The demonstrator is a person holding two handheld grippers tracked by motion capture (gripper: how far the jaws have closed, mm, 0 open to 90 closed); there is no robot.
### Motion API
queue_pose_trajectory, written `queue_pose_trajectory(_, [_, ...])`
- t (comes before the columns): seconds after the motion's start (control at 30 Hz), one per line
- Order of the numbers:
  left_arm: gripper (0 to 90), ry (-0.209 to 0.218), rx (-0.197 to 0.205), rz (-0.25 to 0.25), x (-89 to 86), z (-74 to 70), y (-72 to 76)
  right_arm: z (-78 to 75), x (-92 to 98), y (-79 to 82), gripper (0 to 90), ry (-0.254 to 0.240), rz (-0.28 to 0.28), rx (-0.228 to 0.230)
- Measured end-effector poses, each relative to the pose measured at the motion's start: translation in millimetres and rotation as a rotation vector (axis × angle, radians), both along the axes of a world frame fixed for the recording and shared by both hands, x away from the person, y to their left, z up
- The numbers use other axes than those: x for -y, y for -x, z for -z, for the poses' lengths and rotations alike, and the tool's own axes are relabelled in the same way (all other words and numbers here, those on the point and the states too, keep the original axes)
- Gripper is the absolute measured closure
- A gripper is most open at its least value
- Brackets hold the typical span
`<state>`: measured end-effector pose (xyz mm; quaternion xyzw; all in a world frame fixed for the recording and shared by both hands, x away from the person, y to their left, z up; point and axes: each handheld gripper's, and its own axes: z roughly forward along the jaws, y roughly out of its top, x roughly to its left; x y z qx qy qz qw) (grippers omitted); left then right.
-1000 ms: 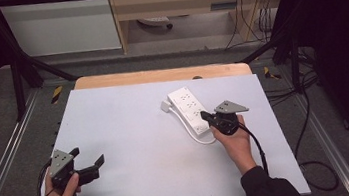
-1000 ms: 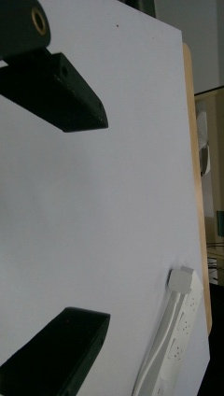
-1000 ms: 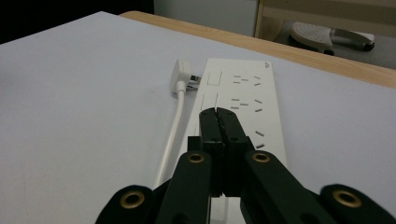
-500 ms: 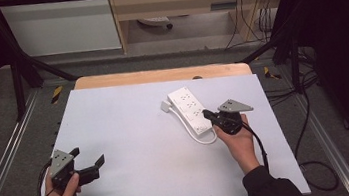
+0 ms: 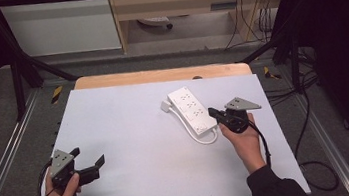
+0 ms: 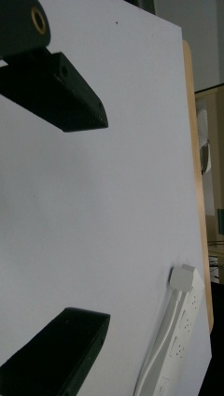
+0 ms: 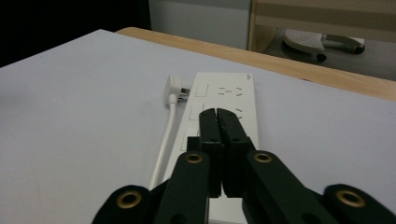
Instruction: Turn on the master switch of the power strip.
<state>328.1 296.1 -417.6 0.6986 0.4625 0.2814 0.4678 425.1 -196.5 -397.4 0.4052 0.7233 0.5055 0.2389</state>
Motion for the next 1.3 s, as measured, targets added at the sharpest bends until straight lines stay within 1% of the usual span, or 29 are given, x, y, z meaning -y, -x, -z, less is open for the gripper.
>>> queue_pose_trajectory(0.07, [6.3,0.003,0.002,0.002,0.3,-0.2,0.1,-0.9,0.8,0.6,85.5,-0.008,-0.003,-0.004])
queue_pose_trajectory(0.1, [6.3,0.003,0.003,0.002,0.3,-0.2,0.2,-2.3,1.3,1.8,80.9,-0.012,0.000,0.000])
queue_pose_trajectory(0.13, [6.3,0.003,0.001,0.003,0.2,-0.2,0.2,-2.3,1.3,1.8,80.9,-0.012,0.000,0.000])
queue_pose_trajectory(0.43, [6.3,0.004,-0.001,0.003,0.1,0.0,0.1,-8.9,0.1,5.3,62.5,-0.029,-0.003,0.003])
queue_pose_trajectory(0.47, [6.3,0.005,0.000,0.004,0.2,0.1,0.0,-10.3,0.0,5.9,56.7,-0.026,-0.001,0.008])
queue_pose_trajectory(0.5, [6.3,0.000,0.000,0.004,0.0,0.0,0.0,-10.3,0.0,5.9,56.7,-0.026,-0.001,0.008])
queue_pose_trajectory(0.73, [6.3,0.003,-0.002,0.005,-0.1,0.1,0.0,-14.8,-0.1,8.2,39.4,-0.036,0.023,0.008])
queue_pose_trajectory(0.77, [6.3,0.003,-0.001,0.003,-0.1,0.1,0.1,-15.5,0.2,8.3,36.4,-0.033,0.029,0.013])
queue_pose_trajectory(0.8, [6.3,0.003,-0.001,0.004,-0.2,0.1,0.1,-16.7,0.9,8.3,30.1,-0.034,0.038,0.009])
queue_pose_trajectory(0.83, [6.3,0.003,-0.001,0.004,-0.2,0.1,0.1,-16.7,0.9,8.3,30.1,-0.034,0.038,0.009])
queue_pose_trajectory(0.97, [6.3,0.004,-0.001,0.005,0.0,0.1,0.1,-18.2,2.0,8.2,17.4,-0.024,0.053,0.003])
queue_pose_trajectory(1.07, [6.3,0.006,0.001,0.003,-0.1,0.1,0.2,-18.6,1.8,8.8,10.1,-0.020,0.059,0.002])
queue_pose_trajectory(1.17, [6.3,0.005,0.000,0.004,-0.5,-0.1,0.4,-19.5,0.9,10.5,4.5,-0.018,0.060,0.008])
queue_pose_trajectory(1.23, [6.2,0.005,0.001,0.003,-0.7,-0.1,0.5,-20.9,0.8,13.1,3.6,-0.020,0.064,0.026])
queue_pose_trajectory(1.3, [6.2,0.005,0.000,0.003,-0.8,-0.1,0.4,-22.5,1.6,15.8,2.9,-0.023,0.065,0.034])
